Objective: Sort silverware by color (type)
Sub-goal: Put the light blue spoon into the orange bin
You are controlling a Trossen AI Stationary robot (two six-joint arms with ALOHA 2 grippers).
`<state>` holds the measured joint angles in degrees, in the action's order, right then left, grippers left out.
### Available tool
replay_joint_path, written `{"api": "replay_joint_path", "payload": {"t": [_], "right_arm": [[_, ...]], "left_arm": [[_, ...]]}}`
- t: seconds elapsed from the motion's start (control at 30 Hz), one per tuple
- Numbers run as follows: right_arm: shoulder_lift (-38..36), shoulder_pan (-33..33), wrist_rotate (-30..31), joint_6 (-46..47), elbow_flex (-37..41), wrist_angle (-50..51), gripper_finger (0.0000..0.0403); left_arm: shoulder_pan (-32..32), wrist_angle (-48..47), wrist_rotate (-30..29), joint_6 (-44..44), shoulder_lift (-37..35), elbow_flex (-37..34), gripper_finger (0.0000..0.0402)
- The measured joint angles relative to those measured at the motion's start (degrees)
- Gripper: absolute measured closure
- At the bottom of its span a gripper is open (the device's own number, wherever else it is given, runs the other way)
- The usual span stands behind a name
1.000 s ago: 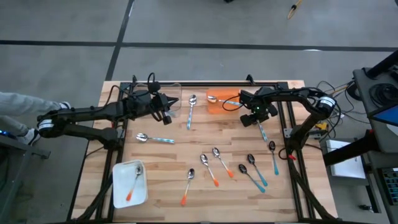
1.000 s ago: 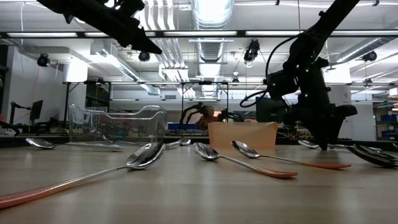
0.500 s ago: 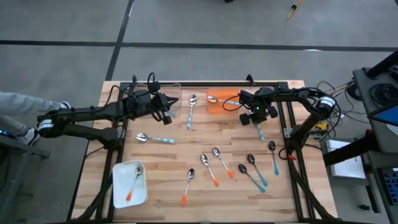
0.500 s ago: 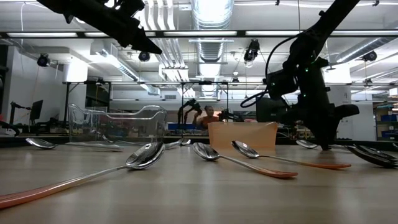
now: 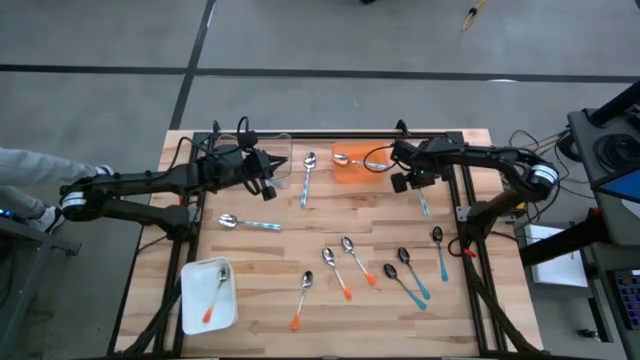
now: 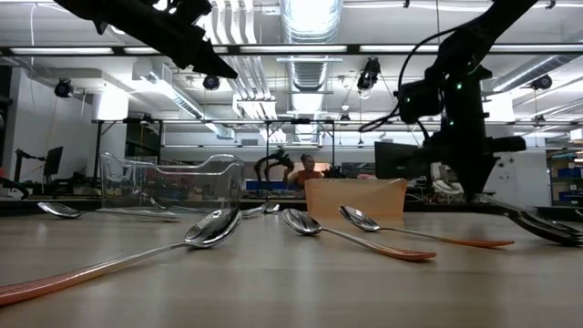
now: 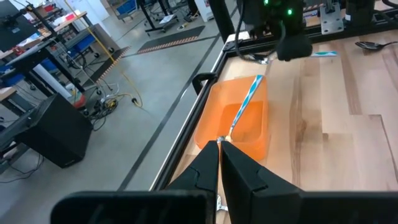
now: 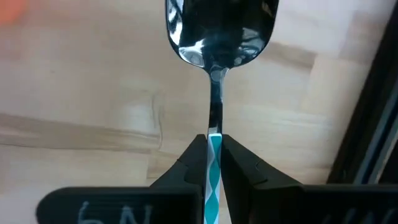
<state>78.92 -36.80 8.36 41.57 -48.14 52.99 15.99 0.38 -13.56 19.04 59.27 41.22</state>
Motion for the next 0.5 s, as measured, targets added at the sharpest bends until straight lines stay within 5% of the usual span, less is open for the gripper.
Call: {"api": "replay_joint_path", "payload": {"t": [0.5], "right_arm": [[-14.76,0.02,5.4,2.04,-2.62,-1.47,0.0385]], "left_arm": [[0.0,0.07,0.02,-0.01,0.0,-0.01,0.0402]]}}
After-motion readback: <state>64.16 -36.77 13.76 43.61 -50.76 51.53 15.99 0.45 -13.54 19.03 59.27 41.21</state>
